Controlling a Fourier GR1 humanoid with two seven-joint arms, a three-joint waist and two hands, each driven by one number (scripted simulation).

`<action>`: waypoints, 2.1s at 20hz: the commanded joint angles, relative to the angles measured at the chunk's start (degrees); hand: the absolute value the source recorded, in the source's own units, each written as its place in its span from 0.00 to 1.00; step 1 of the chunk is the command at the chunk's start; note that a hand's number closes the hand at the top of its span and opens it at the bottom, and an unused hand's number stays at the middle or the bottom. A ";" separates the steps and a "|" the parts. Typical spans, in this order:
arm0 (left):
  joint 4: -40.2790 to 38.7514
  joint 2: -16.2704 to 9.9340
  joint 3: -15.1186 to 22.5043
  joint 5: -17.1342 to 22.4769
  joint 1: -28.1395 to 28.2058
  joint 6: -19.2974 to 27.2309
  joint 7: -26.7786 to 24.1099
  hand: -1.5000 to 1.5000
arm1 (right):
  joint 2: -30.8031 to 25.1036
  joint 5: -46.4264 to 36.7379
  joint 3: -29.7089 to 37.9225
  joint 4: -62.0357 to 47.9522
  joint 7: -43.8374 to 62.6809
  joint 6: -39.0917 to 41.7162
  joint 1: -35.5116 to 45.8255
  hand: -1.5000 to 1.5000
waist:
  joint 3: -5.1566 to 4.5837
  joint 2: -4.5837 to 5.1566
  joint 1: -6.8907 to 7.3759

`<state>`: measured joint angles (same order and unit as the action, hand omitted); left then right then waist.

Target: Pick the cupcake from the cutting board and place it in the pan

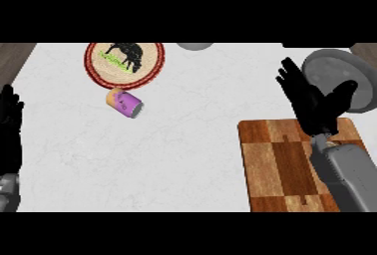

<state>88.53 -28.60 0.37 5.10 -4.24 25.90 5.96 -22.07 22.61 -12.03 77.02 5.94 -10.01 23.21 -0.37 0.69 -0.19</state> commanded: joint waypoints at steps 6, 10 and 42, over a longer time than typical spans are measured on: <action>3.13 2.09 12.26 1.85 -3.11 -13.92 0.06 0.50 | -15.77 3.89 11.78 -18.31 2.62 10.35 -2.76 0.00 | 0.60 0.82 -1.27; 4.79 2.07 13.92 4.28 -3.05 -17.39 3.04 0.50 | -21.38 -17.47 2.52 -21.14 -2.95 -3.15 -9.33 1.00 | 0.53 -0.11 -0.98; 6.38 7.49 11.87 1.28 -4.93 -21.83 8.55 0.50 | -24.01 -20.39 -7.58 -16.98 40.20 49.14 8.58 0.00 | 0.36 -0.74 0.48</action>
<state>92.32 -21.75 13.17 6.91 -8.63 4.13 10.81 -47.12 3.51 -20.97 59.66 42.33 35.77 30.94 -0.05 0.06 0.96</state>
